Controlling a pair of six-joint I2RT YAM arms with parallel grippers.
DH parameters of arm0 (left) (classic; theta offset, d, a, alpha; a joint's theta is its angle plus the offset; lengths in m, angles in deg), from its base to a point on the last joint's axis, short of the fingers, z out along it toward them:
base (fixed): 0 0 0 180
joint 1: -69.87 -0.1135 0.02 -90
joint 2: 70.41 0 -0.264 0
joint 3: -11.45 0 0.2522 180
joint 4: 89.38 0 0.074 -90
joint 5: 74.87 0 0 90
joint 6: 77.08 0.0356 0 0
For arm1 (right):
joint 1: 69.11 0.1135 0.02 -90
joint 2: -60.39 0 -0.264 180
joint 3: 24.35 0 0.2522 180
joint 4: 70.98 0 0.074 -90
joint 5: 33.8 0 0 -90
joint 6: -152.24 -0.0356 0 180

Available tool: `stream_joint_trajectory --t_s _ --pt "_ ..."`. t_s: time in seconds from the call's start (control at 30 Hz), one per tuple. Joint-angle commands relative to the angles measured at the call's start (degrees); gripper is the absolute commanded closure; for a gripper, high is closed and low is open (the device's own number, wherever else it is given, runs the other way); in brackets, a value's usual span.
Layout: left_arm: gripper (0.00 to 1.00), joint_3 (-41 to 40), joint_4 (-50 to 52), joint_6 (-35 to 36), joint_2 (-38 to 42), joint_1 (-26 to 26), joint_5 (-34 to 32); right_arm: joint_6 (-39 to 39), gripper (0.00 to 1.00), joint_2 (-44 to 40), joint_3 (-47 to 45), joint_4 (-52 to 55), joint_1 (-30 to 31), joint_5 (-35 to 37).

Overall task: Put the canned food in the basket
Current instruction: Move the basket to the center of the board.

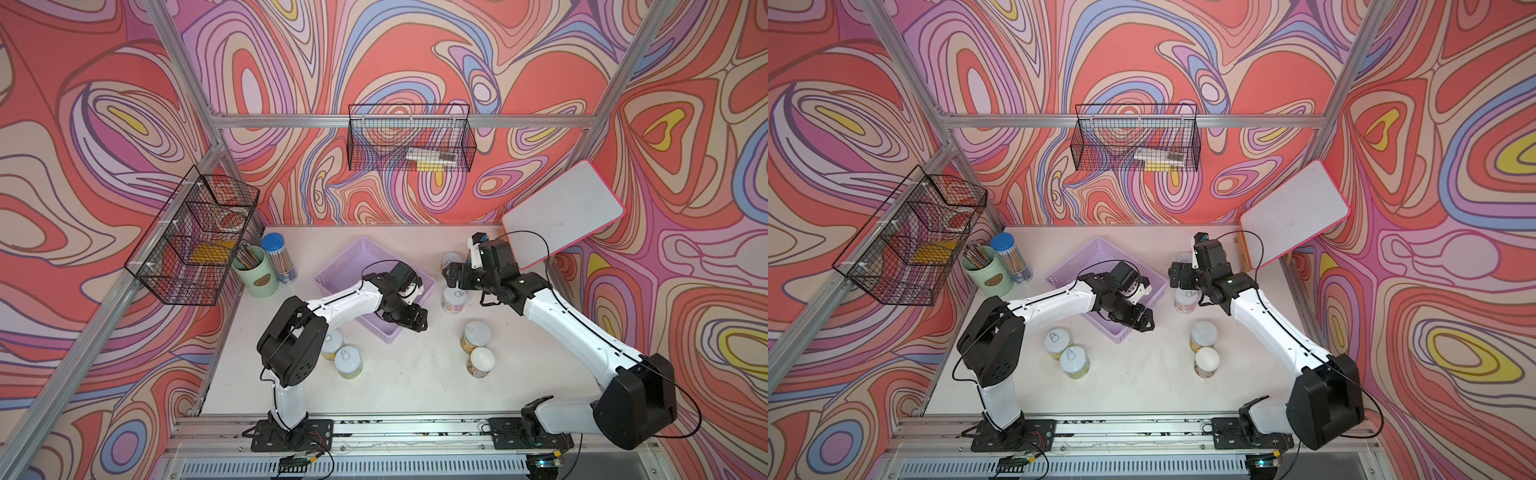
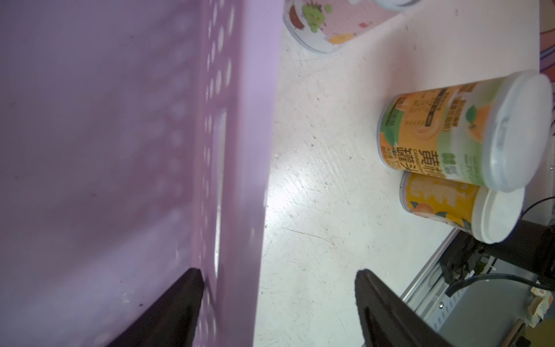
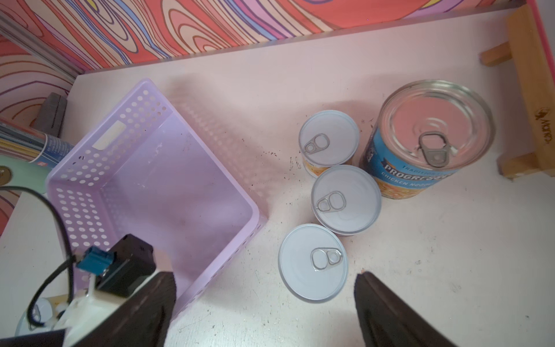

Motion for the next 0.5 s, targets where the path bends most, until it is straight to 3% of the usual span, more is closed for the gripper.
stream_joint_trajectory --t_s 0.0,0.23,0.47 --pt "0.17 -1.9 -0.9 -1.1 3.3 1.9 -1.0 0.3 0.08 1.2 1.4 1.2 -0.5 -1.0" --pt "0.15 -4.8 -2.4 -3.6 12.5 2.3 -8.4 2.7 0.1 7.0 4.5 1.0 -0.8 -3.4" --pt "0.08 -11.4 -3.4 -12.0 26.8 0.3 -24.3 6.9 0.11 19.1 15.7 4.1 -0.7 -10.3"
